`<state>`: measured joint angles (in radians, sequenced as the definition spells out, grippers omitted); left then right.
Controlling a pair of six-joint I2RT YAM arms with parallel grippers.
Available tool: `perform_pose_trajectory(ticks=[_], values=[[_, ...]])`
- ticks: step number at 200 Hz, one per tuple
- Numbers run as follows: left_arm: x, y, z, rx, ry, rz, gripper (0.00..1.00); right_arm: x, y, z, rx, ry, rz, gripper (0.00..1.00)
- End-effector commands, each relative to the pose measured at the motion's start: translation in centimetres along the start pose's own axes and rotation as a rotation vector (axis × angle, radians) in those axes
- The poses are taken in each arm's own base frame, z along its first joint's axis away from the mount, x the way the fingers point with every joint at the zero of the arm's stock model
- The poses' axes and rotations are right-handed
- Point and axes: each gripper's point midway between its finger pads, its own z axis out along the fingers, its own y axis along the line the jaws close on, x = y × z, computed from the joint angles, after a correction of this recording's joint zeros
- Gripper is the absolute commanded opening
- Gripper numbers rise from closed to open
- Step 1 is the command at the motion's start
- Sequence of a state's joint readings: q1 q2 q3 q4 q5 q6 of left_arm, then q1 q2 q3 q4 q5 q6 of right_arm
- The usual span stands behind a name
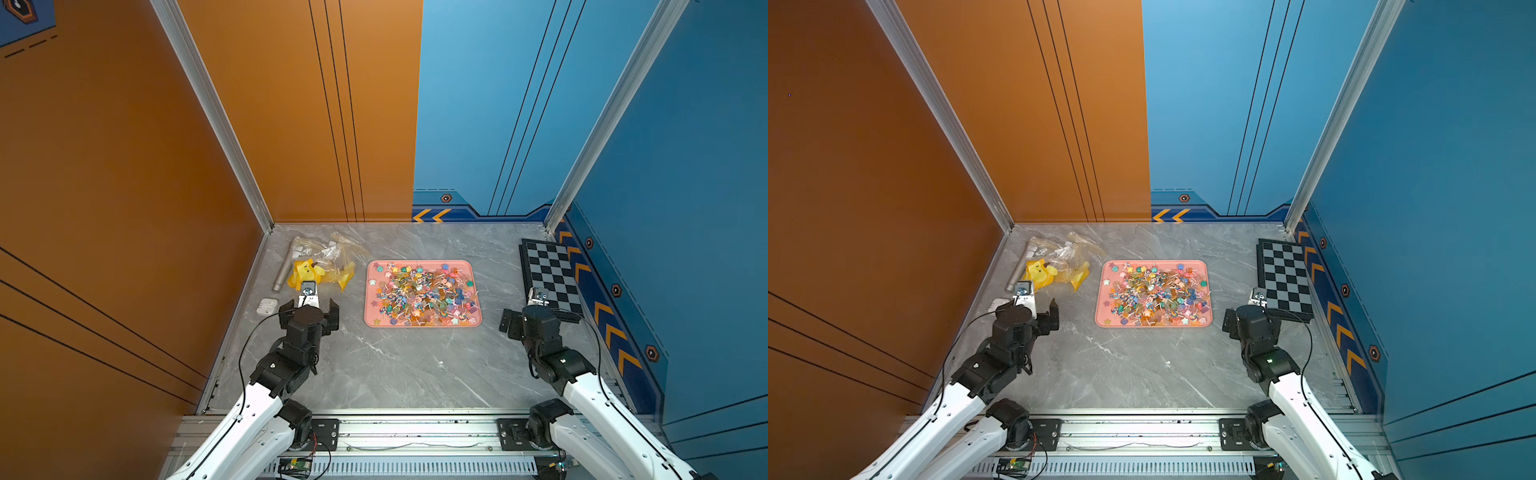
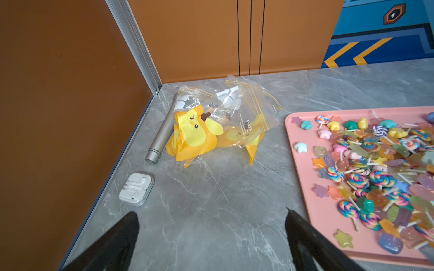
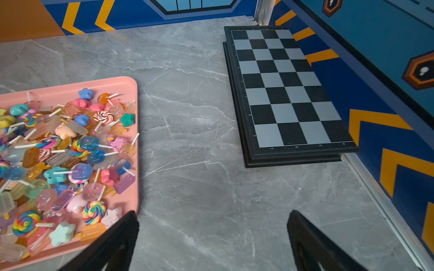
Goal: Pour candies out of the ziploc bag
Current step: Reset both arms
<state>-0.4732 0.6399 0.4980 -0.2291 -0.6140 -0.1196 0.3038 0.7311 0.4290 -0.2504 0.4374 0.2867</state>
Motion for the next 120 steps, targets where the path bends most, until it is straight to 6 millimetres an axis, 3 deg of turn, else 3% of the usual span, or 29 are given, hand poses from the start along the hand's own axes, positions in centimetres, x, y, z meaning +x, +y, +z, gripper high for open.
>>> perform_pose_trajectory(ticks=[1, 59, 120], values=[[0.8, 0.9, -0.3, -0.078, -0.018, 0.041, 0.98, -1.5, -1.0, -0.6, 0.075, -0.092, -0.046, 1.00], [2.9, 1.2, -0.5, -0.156, -0.011, 0.111, 0.98, -0.9, 0.1, -1.4, 0.072, -0.148, -0.174, 1.00], [4.2, 1.7, -1.0, -0.213, -0.021, 0.179, 0.98, 2.0, 0.7, -1.1, 0.094, -0.160, -0.251, 1.00]])
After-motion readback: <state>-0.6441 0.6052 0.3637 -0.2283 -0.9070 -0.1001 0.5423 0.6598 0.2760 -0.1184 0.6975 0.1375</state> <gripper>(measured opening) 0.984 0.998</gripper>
